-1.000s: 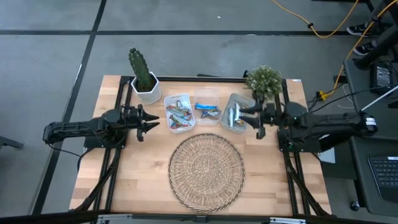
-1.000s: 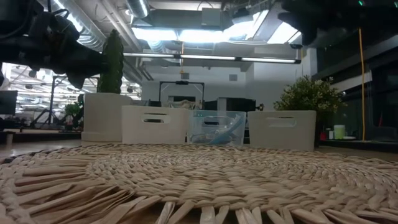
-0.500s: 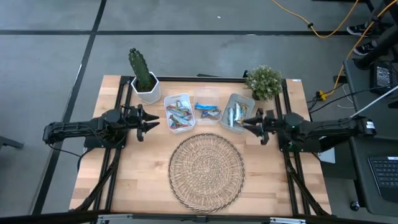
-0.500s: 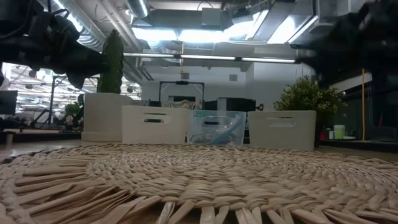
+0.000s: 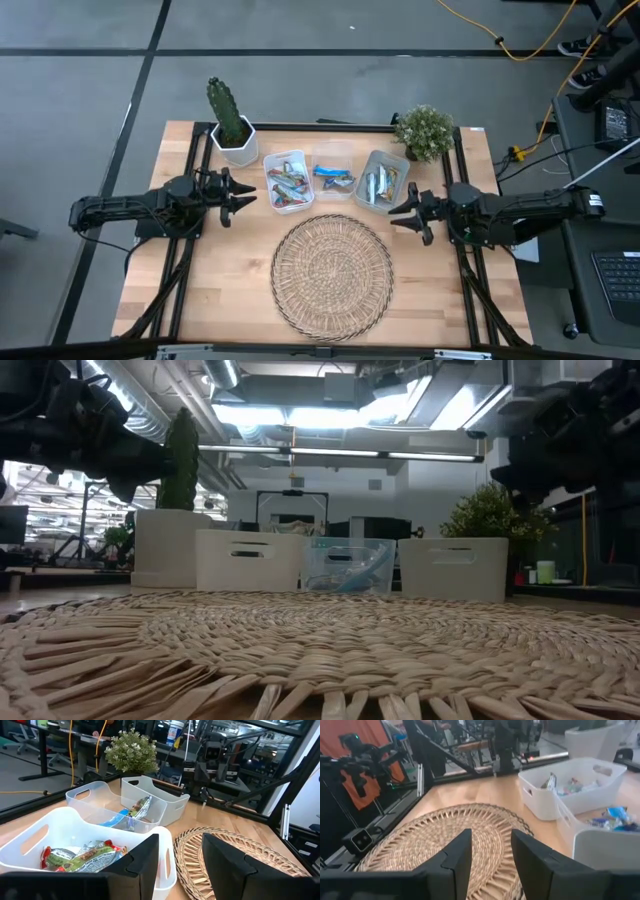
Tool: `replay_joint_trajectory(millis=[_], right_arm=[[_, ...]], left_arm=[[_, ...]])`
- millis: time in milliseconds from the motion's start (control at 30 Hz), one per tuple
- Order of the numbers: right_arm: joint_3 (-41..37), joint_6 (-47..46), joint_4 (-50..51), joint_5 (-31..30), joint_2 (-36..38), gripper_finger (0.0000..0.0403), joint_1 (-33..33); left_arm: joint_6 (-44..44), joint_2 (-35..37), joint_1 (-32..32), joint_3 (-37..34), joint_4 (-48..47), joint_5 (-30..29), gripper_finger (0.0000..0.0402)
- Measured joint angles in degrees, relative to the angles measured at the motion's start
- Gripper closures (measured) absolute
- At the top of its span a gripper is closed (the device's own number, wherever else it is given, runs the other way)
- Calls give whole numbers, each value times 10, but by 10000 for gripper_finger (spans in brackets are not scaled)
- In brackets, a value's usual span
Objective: Pick and place Granola Bars by type
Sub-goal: Return to Home Position
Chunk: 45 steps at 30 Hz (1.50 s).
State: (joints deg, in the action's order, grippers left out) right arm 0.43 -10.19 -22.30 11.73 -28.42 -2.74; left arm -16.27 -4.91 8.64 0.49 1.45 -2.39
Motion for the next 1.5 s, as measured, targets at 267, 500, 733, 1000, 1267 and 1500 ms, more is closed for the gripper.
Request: replay_joint_trajectory(millis=[267, 500, 733, 1000, 1267, 1500], right_arm=[[0, 1, 15, 0, 1, 262, 0], [0, 0, 119, 0, 118, 262, 18], [0, 1, 155, 0, 217, 262, 18], [0, 0, 154, 0, 253, 262, 18], [0, 0, 154, 0, 252, 262, 18], [0, 1, 154, -1, 252, 262, 18]], left_arm=[[0, 0, 0, 0, 0, 0, 258], [0, 0, 0, 0, 0, 0, 258], [0, 0, 0, 0, 0, 1, 258], [0, 0, 0, 0, 0, 1, 258], [0, 0, 0, 0, 0, 0, 258], [0, 0, 0, 0, 0, 0, 258]])
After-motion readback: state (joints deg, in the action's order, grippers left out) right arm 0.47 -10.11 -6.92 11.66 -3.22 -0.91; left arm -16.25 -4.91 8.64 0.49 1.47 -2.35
